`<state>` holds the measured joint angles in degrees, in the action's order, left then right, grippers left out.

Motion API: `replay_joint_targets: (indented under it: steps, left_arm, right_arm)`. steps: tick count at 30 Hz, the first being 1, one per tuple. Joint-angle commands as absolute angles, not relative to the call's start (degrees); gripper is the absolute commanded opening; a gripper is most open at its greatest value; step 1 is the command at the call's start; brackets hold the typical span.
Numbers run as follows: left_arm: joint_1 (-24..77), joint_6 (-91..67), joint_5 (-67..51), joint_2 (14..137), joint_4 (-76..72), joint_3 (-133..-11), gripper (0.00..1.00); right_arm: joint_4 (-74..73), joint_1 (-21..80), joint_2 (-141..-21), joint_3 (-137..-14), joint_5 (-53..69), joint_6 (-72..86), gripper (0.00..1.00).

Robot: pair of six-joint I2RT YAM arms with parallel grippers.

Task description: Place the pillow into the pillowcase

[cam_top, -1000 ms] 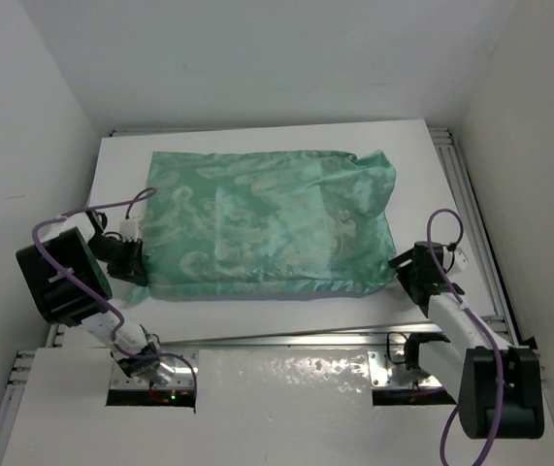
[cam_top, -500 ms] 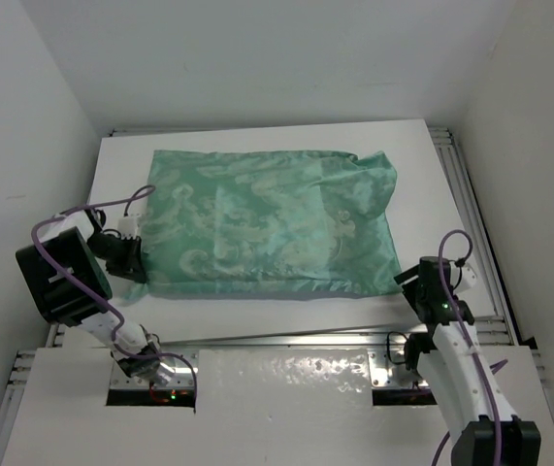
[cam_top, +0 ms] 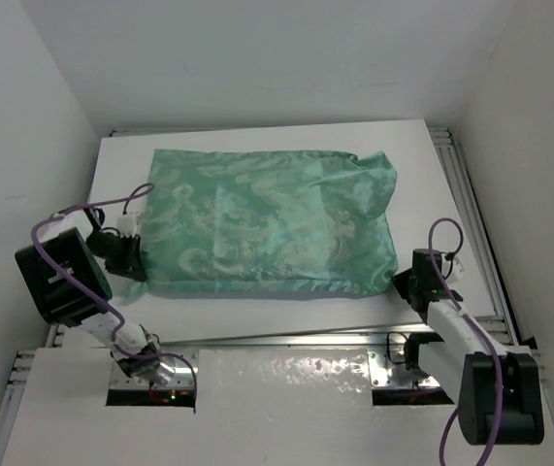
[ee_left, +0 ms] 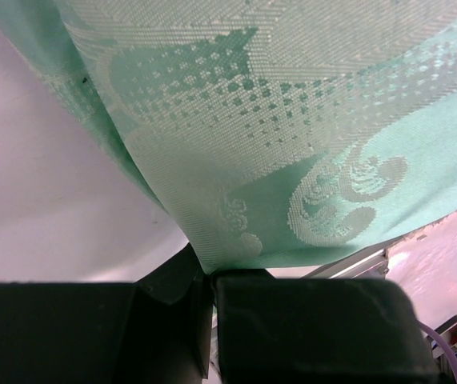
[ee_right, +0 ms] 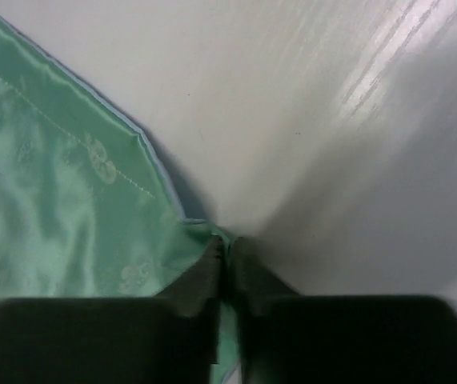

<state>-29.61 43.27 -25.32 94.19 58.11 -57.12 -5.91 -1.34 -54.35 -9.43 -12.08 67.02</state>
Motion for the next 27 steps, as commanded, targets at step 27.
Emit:
replay_joint_targets:
  steps: [27]
  left_arm:
    - [-21.01, 4.07, -43.33, 100.81, 26.07, -123.50, 0.00]
  right_arm:
    - [-12.68, -6.33, -86.43, -101.48, -6.33, 44.20, 0.00]
